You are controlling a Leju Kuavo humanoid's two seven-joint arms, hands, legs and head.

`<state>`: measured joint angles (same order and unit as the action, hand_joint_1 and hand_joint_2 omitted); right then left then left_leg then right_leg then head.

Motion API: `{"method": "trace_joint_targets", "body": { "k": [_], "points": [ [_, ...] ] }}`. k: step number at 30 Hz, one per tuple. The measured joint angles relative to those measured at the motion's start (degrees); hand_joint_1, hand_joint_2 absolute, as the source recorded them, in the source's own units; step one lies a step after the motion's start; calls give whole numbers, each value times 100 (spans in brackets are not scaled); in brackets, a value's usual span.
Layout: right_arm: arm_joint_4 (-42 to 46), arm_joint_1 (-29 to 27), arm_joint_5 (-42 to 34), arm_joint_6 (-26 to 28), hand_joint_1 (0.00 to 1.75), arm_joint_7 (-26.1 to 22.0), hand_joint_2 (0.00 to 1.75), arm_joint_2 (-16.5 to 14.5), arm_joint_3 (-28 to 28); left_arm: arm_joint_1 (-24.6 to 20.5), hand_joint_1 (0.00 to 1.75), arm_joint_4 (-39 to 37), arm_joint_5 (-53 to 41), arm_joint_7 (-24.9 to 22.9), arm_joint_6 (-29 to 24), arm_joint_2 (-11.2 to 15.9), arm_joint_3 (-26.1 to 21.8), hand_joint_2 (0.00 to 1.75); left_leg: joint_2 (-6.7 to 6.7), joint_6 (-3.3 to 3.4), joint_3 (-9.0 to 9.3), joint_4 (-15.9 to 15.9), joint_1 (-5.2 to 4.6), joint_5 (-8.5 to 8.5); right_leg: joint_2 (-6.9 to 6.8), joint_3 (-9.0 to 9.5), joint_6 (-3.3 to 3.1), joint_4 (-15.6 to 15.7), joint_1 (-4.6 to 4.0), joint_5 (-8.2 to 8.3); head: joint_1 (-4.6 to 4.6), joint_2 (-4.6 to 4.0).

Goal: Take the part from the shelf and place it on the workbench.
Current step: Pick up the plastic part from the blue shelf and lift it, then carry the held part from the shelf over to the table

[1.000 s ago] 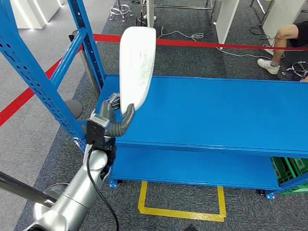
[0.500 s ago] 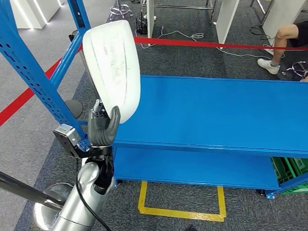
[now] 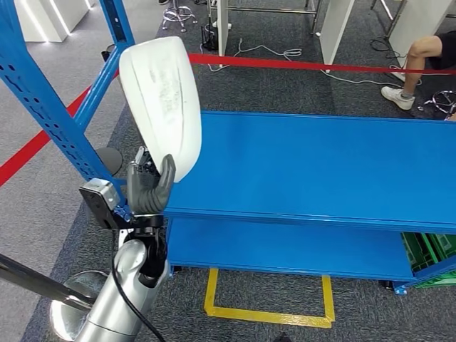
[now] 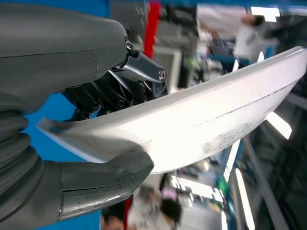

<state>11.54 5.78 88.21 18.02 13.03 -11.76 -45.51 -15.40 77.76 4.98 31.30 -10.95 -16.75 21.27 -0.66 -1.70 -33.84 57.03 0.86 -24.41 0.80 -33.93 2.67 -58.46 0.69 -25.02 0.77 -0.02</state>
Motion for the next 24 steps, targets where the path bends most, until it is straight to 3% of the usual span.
{"method": "trace_joint_targets", "body": {
  "k": [4, 8, 12, 18, 24],
  "points": [
    [0, -7, -15, 9, 0, -1, 175, 0, -2, -32, 175, -8, -158, 107, -584, -1, 162, 175, 0, 0, -1, 0, 0, 0, 0, 0, 0, 0, 0, 0, 0, 0],
    [0, 0, 53, -37, 0, 0, 175, 0, -2, -74, 175, 101, -340, 311, -493, 34, 386, 175, 0, 0, -2, 0, 0, 0, -1, 1, 0, 0, 0, 0, 2, 0],
    [0, 11, 63, -83, 0, -1, 175, 0, -2, -68, 175, 458, -223, 474, -106, 52, 573, 175, 0, 0, -2, 0, -1, 0, 1, 2, 0, 0, 1, 0, 0, 0],
    [0, -4, 0, -44, 0, -56, 175, 0, -9, 59, 175, 704, 358, 72, 732, 101, 817, 175, 0, 1, -2, 0, -1, -1, -1, 1, 0, 0, 1, 0, 1, 0],
    [0, -12, 4, -38, 0, -61, 175, 0, -11, 131, 175, 652, 812, -8, 1555, 162, 979, 175, 0, 0, -2, 0, -1, -1, 0, 0, 0, 0, 1, 0, 1, 0]
  ]
}}
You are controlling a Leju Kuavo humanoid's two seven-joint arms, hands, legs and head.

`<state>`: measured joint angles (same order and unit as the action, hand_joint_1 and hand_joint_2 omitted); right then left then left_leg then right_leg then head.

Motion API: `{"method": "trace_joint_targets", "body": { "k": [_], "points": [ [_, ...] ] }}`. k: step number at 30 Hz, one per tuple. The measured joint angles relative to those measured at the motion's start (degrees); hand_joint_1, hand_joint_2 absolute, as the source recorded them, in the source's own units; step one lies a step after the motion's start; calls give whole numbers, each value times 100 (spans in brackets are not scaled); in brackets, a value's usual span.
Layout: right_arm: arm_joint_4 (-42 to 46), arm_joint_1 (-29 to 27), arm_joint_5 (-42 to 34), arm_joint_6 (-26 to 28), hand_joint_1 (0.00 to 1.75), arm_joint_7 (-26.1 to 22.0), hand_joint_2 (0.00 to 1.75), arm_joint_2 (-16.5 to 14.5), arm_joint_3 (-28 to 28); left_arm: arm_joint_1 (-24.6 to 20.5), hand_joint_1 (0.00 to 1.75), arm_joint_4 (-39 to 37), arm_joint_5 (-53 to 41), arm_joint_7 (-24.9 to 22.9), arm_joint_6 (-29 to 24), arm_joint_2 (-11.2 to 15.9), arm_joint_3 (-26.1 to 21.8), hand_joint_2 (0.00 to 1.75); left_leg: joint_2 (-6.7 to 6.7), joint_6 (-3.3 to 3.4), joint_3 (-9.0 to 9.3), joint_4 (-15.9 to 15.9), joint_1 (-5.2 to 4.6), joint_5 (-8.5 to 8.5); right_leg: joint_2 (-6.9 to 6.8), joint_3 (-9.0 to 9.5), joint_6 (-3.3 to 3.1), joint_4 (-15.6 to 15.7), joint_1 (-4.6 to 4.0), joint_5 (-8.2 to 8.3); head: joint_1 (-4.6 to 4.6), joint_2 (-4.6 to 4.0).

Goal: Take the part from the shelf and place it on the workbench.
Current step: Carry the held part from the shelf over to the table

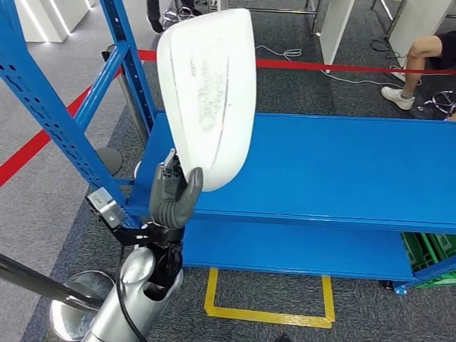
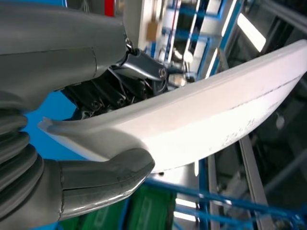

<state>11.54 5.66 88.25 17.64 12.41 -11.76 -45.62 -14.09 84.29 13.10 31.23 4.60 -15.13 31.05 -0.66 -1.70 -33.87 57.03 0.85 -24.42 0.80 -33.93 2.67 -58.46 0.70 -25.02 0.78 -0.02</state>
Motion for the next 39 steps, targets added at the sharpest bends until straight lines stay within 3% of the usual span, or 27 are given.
{"method": "trace_joint_targets", "body": {
  "k": [6, 24, 39],
  "points": [
    [0, 0, 31, 0, 0, -19, 175, 0, 0, 7, 175, -13, -57, 114, 314, 31, 106, 175, 0, 0, 0, 0, 0, 0, 0, 0, 0, 0, 0, 0, 0, 0],
    [0, -2, -292, 97, 0, -114, 175, 0, -179, 431, 175, 408, -745, 759, -141, 156, 365, 175, 0, 0, 0, 0, 0, 0, -1, 1, 0, 0, 0, 0, 0, 0],
    [0, 1, -385, 138, 0, -142, 175, 0, -305, 515, 175, 596, -730, 681, -187, 204, 568, 175, 0, 0, 0, 0, 0, 0, -1, 0, 0, 0, 0, 0, 0, 0]
  ]
}}
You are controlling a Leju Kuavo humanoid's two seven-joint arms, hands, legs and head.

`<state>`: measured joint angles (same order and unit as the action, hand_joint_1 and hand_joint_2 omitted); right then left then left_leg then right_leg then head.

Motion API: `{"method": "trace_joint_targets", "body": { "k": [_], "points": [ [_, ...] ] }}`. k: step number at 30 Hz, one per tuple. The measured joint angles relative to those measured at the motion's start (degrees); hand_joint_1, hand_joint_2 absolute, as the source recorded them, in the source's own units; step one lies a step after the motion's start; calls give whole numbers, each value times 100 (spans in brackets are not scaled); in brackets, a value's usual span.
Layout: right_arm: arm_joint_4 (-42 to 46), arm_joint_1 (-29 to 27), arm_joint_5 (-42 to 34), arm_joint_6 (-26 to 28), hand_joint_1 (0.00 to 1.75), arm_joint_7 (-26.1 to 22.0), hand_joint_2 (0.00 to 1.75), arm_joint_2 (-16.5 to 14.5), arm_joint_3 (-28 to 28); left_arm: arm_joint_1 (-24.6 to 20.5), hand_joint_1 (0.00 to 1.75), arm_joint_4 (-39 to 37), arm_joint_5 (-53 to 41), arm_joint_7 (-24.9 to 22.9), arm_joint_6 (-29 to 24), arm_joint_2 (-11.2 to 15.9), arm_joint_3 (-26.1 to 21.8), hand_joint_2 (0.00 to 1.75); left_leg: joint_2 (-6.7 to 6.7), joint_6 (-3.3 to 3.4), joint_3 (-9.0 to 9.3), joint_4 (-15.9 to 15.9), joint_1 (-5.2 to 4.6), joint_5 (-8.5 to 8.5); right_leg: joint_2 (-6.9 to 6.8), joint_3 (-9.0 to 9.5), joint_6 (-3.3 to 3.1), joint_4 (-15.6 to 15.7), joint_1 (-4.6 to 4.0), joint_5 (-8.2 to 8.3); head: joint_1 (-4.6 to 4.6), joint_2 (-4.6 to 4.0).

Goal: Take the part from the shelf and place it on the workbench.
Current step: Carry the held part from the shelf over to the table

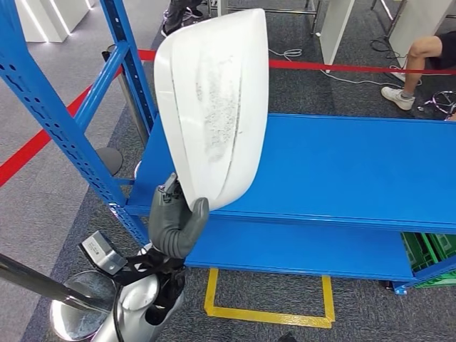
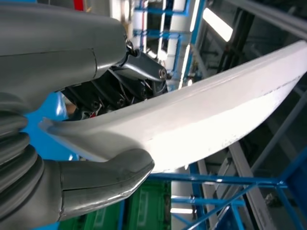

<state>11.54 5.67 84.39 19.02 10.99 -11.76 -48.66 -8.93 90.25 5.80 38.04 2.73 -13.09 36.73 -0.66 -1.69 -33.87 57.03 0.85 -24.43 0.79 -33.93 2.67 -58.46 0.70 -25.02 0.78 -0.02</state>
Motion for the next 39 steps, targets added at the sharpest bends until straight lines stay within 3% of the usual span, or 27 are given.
{"method": "trace_joint_targets", "body": {
  "k": [3, 8, 16, 22, 35, 39],
  "points": [
    [0, 1, -76, 0, 0, -44, 175, 0, -62, -1, 175, -4, -11, -58, 49, 16, 65, 175, 0, 0, 0, 0, 0, 0, 0, 0, 0, 0, 0, 0, 0, 0],
    [0, 3, -95, -1, 0, -68, 175, 0, -117, -3, 175, -30, -122, -22, -343, 11, 98, 175, 0, 0, 0, 0, 0, 0, 1, -1, 0, 0, 0, 0, 0, 0],
    [0, 3, -149, -50, 0, -204, 175, 1, -127, -2, 175, -44, 153, 47, -45, 14, 118, 175, 0, 0, 0, 0, 0, 0, 1, 0, 0, 0, 0, 0, 0, 0],
    [0, 25, -419, -226, 0, -992, 175, 4, -261, 16, 175, -31, -49, 178, -81, 28, 116, 175, 0, 0, 0, 0, 0, 0, 1, 1, 0, 0, 0, 0, 0, 0],
    [3, 43, -413, -881, 0, -2238, 175, 4, -296, 146, 175, 107, -138, 194, 97, 32, -50, 175, 0, 0, -1, 0, 0, 0, 0, 1, 0, 0, 0, 0, 0, 0],
    [2, 35, -370, -824, 0, -2332, 175, 0, -296, 194, 175, 146, -155, 194, 155, 32, -139, 175, 0, 0, -1, 0, 0, 0, -1, 1, 0, 0, 0, 0, 1, 0]
  ]
}}
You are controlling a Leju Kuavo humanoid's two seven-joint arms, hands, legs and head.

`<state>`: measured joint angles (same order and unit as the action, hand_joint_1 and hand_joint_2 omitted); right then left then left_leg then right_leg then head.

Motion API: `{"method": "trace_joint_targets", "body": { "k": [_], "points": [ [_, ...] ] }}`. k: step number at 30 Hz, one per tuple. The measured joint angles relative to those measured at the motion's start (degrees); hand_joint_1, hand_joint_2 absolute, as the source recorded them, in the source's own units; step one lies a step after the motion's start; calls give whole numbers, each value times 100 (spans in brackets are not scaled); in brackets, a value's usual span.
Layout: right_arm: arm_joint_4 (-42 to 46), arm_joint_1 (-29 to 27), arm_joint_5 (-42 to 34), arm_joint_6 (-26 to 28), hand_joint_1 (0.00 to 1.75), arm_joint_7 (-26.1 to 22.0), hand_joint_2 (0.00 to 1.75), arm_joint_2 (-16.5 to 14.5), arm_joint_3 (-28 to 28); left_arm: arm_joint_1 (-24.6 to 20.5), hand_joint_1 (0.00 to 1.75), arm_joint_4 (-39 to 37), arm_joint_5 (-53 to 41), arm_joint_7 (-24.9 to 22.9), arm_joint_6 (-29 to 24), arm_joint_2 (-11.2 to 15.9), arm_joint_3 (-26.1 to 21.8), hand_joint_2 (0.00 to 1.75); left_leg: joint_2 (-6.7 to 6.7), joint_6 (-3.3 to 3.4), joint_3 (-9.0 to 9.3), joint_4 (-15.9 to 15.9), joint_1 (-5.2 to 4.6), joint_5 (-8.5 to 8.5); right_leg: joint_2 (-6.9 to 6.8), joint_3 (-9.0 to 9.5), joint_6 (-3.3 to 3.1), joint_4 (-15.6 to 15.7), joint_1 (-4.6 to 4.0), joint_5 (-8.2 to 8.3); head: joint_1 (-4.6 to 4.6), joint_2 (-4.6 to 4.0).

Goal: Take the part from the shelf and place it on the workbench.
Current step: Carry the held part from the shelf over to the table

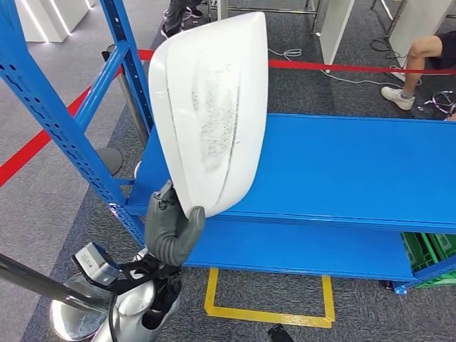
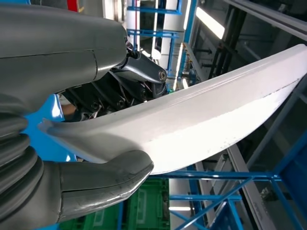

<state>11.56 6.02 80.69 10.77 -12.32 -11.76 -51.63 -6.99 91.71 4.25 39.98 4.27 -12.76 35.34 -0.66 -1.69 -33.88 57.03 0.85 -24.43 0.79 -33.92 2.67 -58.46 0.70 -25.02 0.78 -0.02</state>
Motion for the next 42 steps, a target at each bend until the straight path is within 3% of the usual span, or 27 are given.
{"method": "trace_joint_targets", "body": {
  "k": [27, 32, 35, 37, 39, 40, 41, 42],
  "points": [
    [0, -1, 117, 224, 0, 211, 175, 0, 18, 90, 175, 62, -8, 2, 84, -4, -176, 175, 0, 0, 0, 0, -1, 0, -1, 0, 0, 0, 2, 0, -1, 0],
    [0, -3, 124, 257, 0, 233, 175, -15, 40, 105, 175, 87, -8, 2, 86, -2, -192, 175, 0, 99, -14, 35, -40, -32, 1, 10, 61, 38, 53, 18, -6, 0],
    [0, 2, 92, 267, 0, 222, 175, -28, 42, 108, 175, 117, -9, 2, 86, -9, -198, 175, 4, 162, 66, -129, -22, 45, -9, 28, 115, 76, 54, 14, 0, 0],
    [0, 2, 65, 267, 0, 207, 175, -31, 41, 111, 175, 132, -9, 2, 86, -11, -199, 175, 12, 189, 142, -247, 10, 100, -23, -137, 143, -273, 49, -198, 21, 0],
    [0, 7, 55, 282, 0, 196, 175, -30, 39, 124, 175, 136, -9, 2, 87, -10, -206, 175, 19, 200, 151, -256, 7, 95, -28, -503, 176, -1024, 51, -542, 37, 0],
    [0, 14, 51, 294, 0, 191, 175, -30, 38, 136, 175, 136, -9, 2, 88, -9, -211, 175, 19, 197, 153, -253, 9, 88, -29, -649, 195, -1313, 56, -624, 39, 0],
    [0, 21, 49, 304, 0, 191, 175, -29, 37, 144, 175, 136, -9, 2, 91, -8, -217, 175, 16, 185, 157, -246, 16, 79, -32, -702, 215, -1411, 62, -599, 40, 0],
    [0, 25, 44, 311, 0, 204, 175, -28, 37, 150, 175, 136, -6, 2, 98, -8, -220, 175, 9, 163, 162, -230, 31, 64, -35, -637, 237, -1270, 74, -462, 41, 0]
  ]
}}
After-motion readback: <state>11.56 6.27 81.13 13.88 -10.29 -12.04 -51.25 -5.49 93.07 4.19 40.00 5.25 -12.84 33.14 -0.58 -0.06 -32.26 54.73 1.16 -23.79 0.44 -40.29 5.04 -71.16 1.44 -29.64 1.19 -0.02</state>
